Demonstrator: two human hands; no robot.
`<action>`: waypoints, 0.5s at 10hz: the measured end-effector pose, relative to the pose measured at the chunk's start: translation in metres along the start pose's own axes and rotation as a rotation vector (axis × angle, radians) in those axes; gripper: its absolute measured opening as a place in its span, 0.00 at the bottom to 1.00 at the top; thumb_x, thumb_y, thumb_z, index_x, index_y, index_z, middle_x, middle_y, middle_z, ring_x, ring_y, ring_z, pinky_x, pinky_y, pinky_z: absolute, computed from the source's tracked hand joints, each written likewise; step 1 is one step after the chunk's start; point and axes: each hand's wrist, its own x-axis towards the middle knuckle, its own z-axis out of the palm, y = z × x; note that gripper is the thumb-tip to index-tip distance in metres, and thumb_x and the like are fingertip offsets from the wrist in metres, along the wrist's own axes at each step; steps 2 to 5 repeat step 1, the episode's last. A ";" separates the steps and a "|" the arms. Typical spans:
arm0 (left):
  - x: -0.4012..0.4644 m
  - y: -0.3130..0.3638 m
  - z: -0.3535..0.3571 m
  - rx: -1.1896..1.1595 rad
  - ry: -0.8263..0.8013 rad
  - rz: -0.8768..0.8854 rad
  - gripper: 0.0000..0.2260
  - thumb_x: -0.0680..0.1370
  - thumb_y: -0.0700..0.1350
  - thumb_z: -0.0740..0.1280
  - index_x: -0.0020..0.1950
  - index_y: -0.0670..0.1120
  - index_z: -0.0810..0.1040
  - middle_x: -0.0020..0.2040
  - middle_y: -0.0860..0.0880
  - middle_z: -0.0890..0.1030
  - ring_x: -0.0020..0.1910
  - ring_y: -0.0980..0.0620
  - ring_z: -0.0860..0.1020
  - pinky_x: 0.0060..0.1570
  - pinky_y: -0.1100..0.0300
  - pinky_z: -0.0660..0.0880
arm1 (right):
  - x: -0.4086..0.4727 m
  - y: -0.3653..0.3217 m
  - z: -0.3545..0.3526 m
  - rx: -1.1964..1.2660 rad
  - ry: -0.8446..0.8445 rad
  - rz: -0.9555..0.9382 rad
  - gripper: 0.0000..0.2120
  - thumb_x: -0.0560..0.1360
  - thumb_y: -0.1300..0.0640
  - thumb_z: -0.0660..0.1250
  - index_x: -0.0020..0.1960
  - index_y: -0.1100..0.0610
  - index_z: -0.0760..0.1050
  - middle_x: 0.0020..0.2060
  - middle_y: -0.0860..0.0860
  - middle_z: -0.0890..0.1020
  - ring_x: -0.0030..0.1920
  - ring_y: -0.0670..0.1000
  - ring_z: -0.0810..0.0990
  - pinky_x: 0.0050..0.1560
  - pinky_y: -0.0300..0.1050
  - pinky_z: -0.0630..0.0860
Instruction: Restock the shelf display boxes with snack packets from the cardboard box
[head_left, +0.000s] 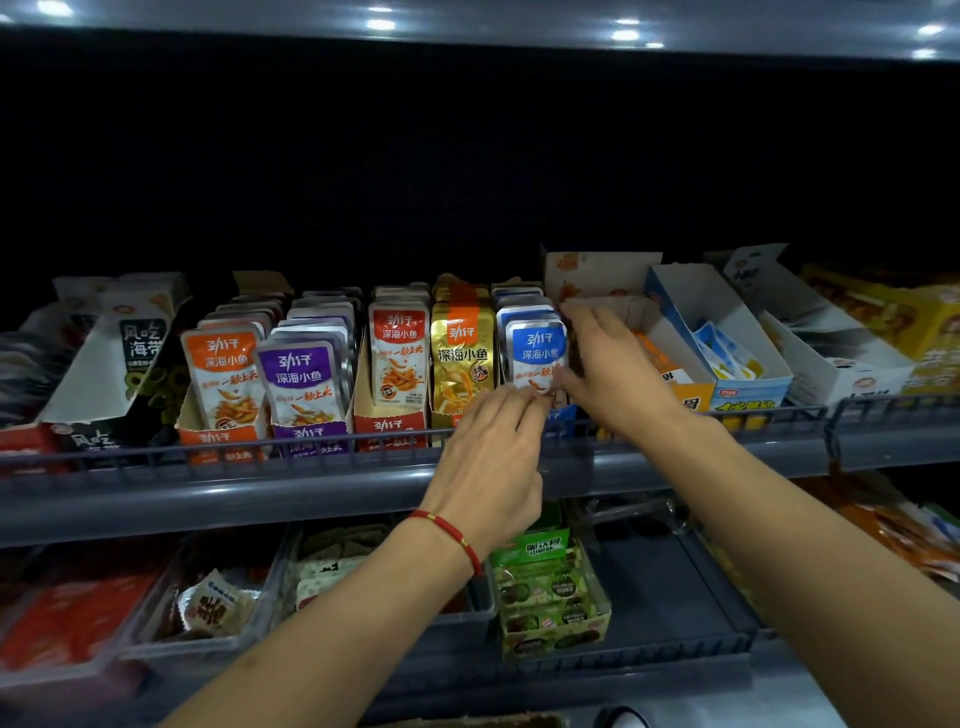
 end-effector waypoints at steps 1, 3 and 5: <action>-0.014 -0.004 -0.014 -0.033 0.041 -0.053 0.28 0.72 0.37 0.68 0.72 0.42 0.71 0.69 0.44 0.74 0.71 0.45 0.69 0.75 0.49 0.64 | -0.016 -0.006 -0.007 0.029 0.114 -0.029 0.23 0.78 0.60 0.69 0.72 0.56 0.69 0.64 0.54 0.74 0.62 0.50 0.74 0.56 0.37 0.69; -0.014 -0.004 -0.014 -0.033 0.041 -0.053 0.28 0.72 0.37 0.68 0.72 0.42 0.71 0.69 0.44 0.74 0.71 0.45 0.69 0.75 0.49 0.64 | -0.016 -0.006 -0.007 0.029 0.114 -0.029 0.23 0.78 0.60 0.69 0.72 0.56 0.69 0.64 0.54 0.74 0.62 0.50 0.74 0.56 0.37 0.69; -0.014 -0.004 -0.014 -0.033 0.041 -0.053 0.28 0.72 0.37 0.68 0.72 0.42 0.71 0.69 0.44 0.74 0.71 0.45 0.69 0.75 0.49 0.64 | -0.016 -0.006 -0.007 0.029 0.114 -0.029 0.23 0.78 0.60 0.69 0.72 0.56 0.69 0.64 0.54 0.74 0.62 0.50 0.74 0.56 0.37 0.69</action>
